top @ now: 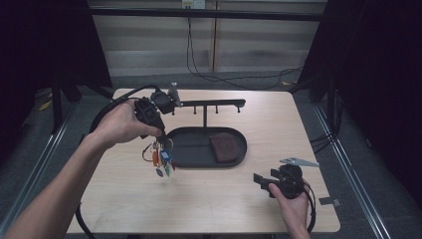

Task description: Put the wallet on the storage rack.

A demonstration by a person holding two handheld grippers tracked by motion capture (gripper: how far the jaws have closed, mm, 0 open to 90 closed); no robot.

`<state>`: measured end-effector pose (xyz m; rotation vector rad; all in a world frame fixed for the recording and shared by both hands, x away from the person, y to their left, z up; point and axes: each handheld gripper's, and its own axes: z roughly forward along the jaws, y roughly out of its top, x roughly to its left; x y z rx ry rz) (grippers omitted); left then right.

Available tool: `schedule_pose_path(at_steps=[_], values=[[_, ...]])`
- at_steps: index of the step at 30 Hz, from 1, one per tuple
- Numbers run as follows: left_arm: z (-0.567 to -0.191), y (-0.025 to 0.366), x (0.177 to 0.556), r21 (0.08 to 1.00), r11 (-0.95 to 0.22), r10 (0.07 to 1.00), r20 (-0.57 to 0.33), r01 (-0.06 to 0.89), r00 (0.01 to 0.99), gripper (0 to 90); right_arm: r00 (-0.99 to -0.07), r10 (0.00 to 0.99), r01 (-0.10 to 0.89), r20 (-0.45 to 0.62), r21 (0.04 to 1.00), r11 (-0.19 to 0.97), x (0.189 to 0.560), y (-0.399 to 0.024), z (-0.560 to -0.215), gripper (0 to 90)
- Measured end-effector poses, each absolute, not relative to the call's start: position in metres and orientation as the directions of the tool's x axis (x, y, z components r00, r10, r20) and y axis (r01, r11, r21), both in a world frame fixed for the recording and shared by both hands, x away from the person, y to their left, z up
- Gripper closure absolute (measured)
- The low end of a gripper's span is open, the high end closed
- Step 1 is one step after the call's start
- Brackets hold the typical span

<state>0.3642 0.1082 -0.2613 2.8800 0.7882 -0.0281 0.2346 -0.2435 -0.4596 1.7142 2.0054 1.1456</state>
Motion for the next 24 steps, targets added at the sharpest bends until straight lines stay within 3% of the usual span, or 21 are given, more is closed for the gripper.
schedule_pose_path(at_steps=[24], values=[[-0.252, 0.112, 0.418, 0.172, -0.797, 0.569, -0.109, 0.579, 0.815, 82.5, -0.273, 0.92, 0.715, 0.28, 0.699, -0.001, 0.235, -0.243, -0.461, 25.5]])
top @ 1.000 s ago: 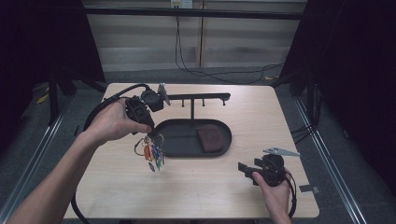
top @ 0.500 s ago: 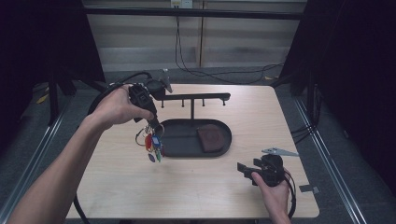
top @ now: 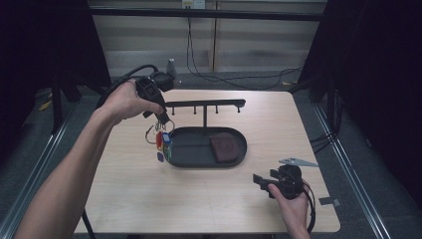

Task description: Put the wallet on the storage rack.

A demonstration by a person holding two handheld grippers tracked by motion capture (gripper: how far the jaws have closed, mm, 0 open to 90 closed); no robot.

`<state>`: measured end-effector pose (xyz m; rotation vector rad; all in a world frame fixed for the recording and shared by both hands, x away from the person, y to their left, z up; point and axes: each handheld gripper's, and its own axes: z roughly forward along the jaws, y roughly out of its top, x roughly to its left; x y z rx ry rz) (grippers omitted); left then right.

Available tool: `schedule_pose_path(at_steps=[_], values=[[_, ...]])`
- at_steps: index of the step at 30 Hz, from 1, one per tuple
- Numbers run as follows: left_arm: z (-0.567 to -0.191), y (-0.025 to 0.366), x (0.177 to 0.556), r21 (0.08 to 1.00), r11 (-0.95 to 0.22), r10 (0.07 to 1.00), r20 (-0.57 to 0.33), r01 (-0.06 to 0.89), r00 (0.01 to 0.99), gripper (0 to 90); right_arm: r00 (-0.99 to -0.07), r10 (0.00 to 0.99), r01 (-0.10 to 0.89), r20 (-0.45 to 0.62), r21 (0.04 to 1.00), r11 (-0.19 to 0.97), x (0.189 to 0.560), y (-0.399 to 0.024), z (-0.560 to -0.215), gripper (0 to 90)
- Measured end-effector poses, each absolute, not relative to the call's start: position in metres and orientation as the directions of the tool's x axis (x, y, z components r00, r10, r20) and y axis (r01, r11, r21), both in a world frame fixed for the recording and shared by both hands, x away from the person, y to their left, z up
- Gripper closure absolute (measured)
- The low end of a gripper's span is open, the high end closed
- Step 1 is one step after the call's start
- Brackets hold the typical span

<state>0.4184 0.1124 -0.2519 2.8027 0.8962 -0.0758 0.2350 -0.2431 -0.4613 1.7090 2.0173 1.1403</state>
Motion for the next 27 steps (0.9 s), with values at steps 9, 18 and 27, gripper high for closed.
schedule_pose_path(at_steps=[9, 18, 27], values=[[-0.257, 0.114, 0.44, 0.192, -0.768, 0.599, -0.125, 0.611, 0.791, 82.5, -0.275, 0.918, 0.717, 0.285, 0.697, -0.001, 0.235, -0.243, -0.462, 25.5], [-0.263, 0.108, 0.456, 0.18, -0.751, 0.628, -0.103, 0.635, 0.771, 82.5, -0.279, 0.916, 0.72, 0.289, 0.694, 0.001, 0.234, -0.244, -0.462, 25.6], [-0.27, 0.109, 0.468, 0.166, -0.734, 0.654, -0.088, 0.659, 0.751, 82.5, -0.287, 0.913, 0.724, 0.291, 0.689, 0.008, 0.234, -0.243, -0.462, 25.6]])
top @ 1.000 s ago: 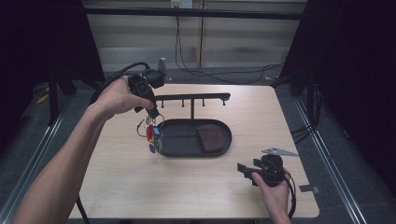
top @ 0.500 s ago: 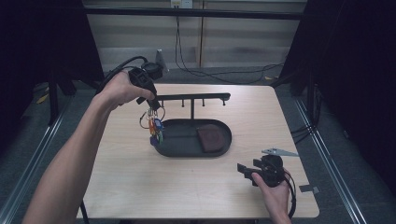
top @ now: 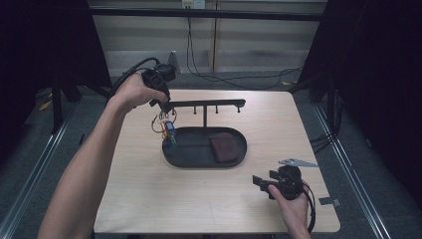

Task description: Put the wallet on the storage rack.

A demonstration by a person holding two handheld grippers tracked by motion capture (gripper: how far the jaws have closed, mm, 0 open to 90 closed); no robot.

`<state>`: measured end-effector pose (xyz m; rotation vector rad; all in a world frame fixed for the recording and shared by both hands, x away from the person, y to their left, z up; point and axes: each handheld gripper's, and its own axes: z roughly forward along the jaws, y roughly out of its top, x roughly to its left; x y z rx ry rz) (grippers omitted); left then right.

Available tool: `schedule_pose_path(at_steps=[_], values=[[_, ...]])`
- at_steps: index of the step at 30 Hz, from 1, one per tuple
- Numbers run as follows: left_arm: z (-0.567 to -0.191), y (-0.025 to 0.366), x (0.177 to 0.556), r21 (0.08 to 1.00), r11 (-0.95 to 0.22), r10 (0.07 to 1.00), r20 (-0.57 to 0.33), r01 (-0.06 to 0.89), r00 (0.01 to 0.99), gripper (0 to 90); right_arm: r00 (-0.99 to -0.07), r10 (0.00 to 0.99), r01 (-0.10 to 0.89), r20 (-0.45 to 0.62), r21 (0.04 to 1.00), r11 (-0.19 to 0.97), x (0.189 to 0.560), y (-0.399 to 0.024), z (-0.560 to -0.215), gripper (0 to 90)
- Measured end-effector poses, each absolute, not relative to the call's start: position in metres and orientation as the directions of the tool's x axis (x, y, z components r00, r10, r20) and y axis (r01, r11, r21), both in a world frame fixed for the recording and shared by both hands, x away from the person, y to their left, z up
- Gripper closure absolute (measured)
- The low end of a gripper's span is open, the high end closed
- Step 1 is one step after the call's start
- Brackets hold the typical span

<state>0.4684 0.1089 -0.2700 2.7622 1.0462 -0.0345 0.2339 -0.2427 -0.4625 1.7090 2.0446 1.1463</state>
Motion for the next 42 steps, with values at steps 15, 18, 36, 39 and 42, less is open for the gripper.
schedule_pose_path(at_steps=[15, 18, 36, 39, 42], values=[[-0.28, 0.106, 0.476, 0.175, -0.737, 0.658, -0.031, 0.653, 0.752, 82.4, -0.295, 0.911, 0.721, 0.288, 0.693, 0.014, 0.234, -0.242, -0.462, 25.7], [-0.282, 0.104, 0.477, 0.168, -0.742, 0.655, -0.026, 0.649, 0.755, 82.4, -0.294, 0.912, 0.721, 0.288, 0.693, 0.014, 0.234, -0.243, -0.462, 25.8], [-0.29, 0.1, 0.479, 0.155, -0.752, 0.642, -0.045, 0.64, 0.765, 81.7, -0.295, 0.913, 0.715, 0.282, 0.699, 0.016, 0.234, -0.244, -0.462, 25.9], [-0.289, 0.1, 0.479, 0.171, -0.734, 0.661, -0.037, 0.657, 0.749, 81.6, -0.294, 0.913, 0.715, 0.282, 0.699, 0.014, 0.233, -0.245, -0.462, 25.9], [-0.29, 0.101, 0.479, 0.176, -0.736, 0.655, -0.059, 0.654, 0.753, 79.9, -0.293, 0.913, 0.716, 0.284, 0.698, 0.012, 0.232, -0.245, -0.462, 25.9]])
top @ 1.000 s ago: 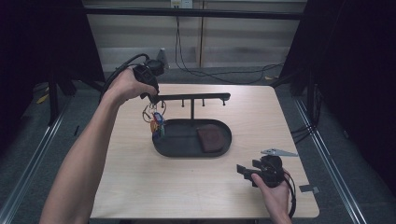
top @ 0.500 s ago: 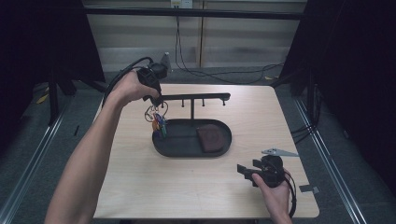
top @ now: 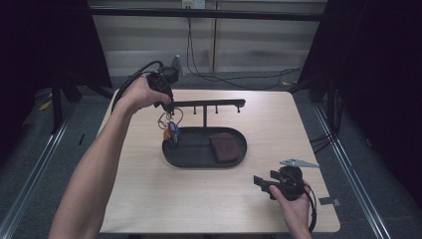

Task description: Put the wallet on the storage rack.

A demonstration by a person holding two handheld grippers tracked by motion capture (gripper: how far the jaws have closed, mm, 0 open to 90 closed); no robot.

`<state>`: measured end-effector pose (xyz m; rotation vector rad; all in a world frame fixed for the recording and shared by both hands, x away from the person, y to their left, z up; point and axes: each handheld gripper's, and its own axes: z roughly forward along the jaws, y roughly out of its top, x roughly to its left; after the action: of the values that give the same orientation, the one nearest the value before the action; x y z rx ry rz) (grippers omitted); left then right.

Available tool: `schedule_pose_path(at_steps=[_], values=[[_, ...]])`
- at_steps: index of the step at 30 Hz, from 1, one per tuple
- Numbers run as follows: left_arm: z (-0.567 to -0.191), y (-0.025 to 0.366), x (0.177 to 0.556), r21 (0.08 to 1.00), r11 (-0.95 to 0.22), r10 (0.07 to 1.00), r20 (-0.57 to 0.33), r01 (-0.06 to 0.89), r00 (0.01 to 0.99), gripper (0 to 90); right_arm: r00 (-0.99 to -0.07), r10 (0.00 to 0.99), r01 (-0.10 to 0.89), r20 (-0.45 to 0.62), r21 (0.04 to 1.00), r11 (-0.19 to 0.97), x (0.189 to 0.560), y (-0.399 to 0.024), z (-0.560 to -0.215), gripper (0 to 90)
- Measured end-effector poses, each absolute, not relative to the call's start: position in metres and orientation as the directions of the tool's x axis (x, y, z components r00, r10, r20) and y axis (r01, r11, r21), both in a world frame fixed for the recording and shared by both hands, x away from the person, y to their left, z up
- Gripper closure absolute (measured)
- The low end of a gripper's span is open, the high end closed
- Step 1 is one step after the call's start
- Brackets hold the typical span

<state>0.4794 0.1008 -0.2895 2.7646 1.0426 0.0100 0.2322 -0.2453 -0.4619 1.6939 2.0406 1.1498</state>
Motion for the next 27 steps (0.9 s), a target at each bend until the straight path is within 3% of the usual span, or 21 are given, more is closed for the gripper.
schedule_pose_path(at_steps=[7, 15, 27], values=[[-0.287, 0.106, 0.48, 0.196, -0.723, 0.665, -0.066, 0.663, 0.744, 75.8, -0.29, 0.913, 0.717, 0.286, 0.697, 0.01, 0.232, -0.246, -0.462, 25.9], [-0.283, 0.116, 0.476, 0.253, -0.695, 0.671, -0.108, 0.673, 0.733, 64.6, -0.29, 0.915, 0.718, 0.282, 0.696, 0.013, 0.232, -0.245, -0.462, 25.9], [-0.281, 0.135, 0.471, 0.352, -0.586, 0.685, -0.266, 0.73, 0.679, 44.2, -0.294, 0.914, 0.717, 0.279, 0.697, 0.018, 0.232, -0.244, -0.462, 25.9]])
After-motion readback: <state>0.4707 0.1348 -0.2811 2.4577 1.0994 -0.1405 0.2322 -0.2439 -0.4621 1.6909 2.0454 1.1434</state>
